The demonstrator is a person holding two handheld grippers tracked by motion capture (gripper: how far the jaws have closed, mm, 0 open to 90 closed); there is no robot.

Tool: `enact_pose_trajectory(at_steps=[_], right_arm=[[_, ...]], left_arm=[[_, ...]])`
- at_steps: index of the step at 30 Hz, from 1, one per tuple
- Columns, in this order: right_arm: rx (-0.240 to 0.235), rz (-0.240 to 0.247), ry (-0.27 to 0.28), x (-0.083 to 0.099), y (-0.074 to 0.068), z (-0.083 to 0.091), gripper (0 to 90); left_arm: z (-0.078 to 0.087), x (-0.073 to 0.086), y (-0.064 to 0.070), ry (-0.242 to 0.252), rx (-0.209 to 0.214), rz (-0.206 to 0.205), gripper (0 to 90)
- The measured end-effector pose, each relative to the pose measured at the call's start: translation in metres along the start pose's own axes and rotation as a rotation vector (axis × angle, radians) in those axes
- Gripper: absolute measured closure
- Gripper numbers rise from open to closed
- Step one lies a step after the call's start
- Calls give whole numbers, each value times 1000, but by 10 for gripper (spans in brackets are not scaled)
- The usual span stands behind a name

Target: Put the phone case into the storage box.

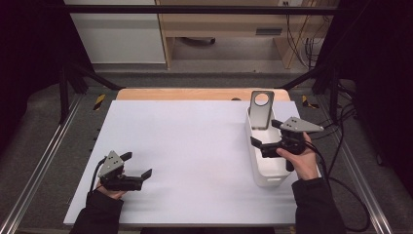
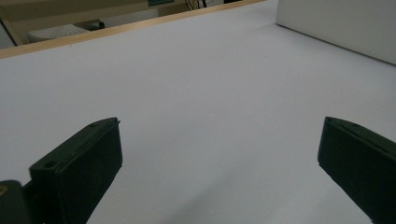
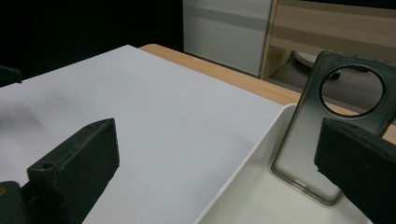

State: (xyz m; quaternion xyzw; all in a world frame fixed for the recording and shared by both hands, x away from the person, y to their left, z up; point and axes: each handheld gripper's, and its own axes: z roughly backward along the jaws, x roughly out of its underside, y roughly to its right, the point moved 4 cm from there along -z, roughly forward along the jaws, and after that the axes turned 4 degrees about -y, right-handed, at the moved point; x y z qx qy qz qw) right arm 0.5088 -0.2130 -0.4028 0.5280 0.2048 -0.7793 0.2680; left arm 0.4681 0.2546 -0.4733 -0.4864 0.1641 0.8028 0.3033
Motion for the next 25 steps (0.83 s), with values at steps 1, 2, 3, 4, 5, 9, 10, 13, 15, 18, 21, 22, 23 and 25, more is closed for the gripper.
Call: enact_pose_trajectory(at_steps=[1,2,3,4,5,9,10,13,15,18,21,22,23,25], right_arm=[[-1,3,3,2,0,2,5],[-1,7,11,5,0,5,5],[-5,4,15,8,0,8,5],[-10,6,21,12,0,11,5],[-12,4,25,15,0,13,5],[-20,10,29,28,1,23,5],[-20,11,31,31,1,25,5],[-27,11,38,39,1,31,5],[-32,14,47,46,0,35,5],[-35,24,35,55,1,39,5],[-32,7,39,61,3,42,5],[-26,6,40,63,4,43,5],[-23,1,36,65,5,43,5],[-15,3,29,68,7,44,5]], left_arm=[[0,0,0,-1,2,1,0],[0,0,0,-1,3,1,0],[0,0,1,0,5,1,0],[0,0,1,0,8,2,0],[0,0,1,0,8,2,0],[0,-1,2,2,9,5,0],[1,-1,2,4,9,6,0],[2,-2,3,14,11,6,0],[3,-3,3,20,13,7,0],[3,-3,3,22,15,8,0],[3,-4,4,27,18,9,0],[3,-4,4,29,19,10,0],[3,-4,4,29,20,11,0],[3,-4,4,30,21,12,0]])
